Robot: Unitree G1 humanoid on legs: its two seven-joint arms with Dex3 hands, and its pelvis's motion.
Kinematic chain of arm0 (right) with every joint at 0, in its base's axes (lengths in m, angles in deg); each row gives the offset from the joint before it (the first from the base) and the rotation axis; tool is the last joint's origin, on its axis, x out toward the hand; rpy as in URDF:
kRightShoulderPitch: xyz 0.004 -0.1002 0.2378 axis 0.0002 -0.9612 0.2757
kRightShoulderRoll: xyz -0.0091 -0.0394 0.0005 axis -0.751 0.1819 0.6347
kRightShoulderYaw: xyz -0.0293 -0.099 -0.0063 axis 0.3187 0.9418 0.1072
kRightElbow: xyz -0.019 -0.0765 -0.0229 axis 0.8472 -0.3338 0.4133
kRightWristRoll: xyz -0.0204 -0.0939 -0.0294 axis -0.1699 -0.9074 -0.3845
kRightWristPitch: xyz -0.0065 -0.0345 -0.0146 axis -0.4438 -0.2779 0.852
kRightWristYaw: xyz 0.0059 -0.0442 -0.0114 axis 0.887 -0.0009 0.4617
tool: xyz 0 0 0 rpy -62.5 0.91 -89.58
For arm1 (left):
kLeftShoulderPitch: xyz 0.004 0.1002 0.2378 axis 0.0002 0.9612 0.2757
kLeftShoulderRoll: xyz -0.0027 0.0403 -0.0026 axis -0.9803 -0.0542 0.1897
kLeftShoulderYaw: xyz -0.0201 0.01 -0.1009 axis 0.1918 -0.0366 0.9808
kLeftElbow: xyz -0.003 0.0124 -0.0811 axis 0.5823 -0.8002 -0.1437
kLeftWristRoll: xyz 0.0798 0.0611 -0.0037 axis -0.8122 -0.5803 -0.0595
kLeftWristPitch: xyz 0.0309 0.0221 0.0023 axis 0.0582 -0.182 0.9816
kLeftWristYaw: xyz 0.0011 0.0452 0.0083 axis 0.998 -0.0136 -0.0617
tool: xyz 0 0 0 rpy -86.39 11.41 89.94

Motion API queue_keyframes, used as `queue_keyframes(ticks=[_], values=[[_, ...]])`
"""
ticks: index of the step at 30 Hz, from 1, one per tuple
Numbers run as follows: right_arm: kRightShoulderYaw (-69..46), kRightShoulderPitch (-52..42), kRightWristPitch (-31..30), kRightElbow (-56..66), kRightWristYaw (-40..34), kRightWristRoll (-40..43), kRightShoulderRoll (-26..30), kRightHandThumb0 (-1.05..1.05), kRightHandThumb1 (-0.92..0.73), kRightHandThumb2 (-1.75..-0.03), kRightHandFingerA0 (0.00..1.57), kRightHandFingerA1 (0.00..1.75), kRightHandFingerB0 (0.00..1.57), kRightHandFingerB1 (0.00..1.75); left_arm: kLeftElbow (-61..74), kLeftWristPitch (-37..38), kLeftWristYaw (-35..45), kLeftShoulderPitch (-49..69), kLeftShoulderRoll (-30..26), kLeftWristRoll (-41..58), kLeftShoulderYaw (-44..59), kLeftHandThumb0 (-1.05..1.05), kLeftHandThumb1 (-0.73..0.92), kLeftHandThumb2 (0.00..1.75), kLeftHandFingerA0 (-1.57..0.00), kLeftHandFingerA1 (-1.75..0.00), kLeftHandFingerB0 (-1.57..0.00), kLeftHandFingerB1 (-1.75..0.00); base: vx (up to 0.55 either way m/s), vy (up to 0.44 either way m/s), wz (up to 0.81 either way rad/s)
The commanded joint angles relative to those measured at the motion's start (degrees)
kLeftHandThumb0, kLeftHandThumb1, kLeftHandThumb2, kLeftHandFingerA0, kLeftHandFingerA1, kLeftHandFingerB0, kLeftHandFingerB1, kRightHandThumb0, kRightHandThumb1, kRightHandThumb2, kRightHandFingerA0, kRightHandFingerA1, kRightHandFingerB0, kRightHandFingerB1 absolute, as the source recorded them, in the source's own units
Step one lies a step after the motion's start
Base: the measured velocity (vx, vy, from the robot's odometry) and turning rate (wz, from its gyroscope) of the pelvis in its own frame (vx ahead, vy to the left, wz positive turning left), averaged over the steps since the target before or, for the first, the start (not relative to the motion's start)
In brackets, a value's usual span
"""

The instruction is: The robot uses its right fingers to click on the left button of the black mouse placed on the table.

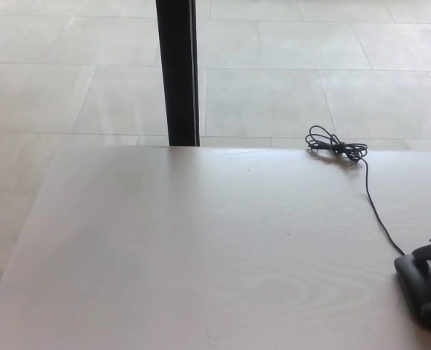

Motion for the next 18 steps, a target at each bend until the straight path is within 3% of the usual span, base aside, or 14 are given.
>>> queue_keyframes(ticks=[1,3,7,9,18], values=[[-0.39,-2.34,0.94,-1.06,-2.14,-1.31,2.17,-0.62,-0.75,-0.62,0.36,0.45,0.53,0.4,0.17,0.55,-0.08,-0.07,-1.13,0.89,0.19,-0.62,0.57,0.57,-0.82,-0.65,-0.6,-0.52,0.0,0.0,0.0],[-0.25,-3.16,0.71,-0.9,-1.94,-1.45,2.44,-0.61,-0.75,-0.62,0.36,0.44,0.52,0.39,0.09,0.63,0.13,-0.03,-1.19,0.76,0.0,-0.61,0.58,0.57,-0.82,-0.65,-0.54,-0.5,0.0,0.0,0.0],[0.85,-4.01,-0.91,-0.21,-0.32,-2.07,2.19,-0.62,-0.76,-0.63,0.33,0.41,0.5,0.37,0.1,0.84,0.36,-0.08,-0.99,1.47,0.65,-0.6,0.57,0.57,-0.87,-0.72,-0.59,-0.54,0.0,0.0,0.0],[2.45,-4.41,2.26,-1.11,-3.33,-3.41,1.35,-0.62,-0.74,-0.62,0.35,0.43,0.52,0.39,-0.42,0.68,0.06,-0.33,-1.28,1.53,0.85,-0.6,0.56,0.57,-0.87,-0.67,-0.62,-0.51,0.0,0.0,0.0],[4.39,-2.67,-0.21,0.65,-1.32,-3.41,0.39,-0.62,-0.77,-0.63,0.29,0.4,0.48,0.38,-0.22,1.15,1.32,0.04,-1.18,1.92,1.08,-0.59,0.56,0.57,-0.78,-0.64,-0.59,-0.51,0.0,0.0,0.0]])
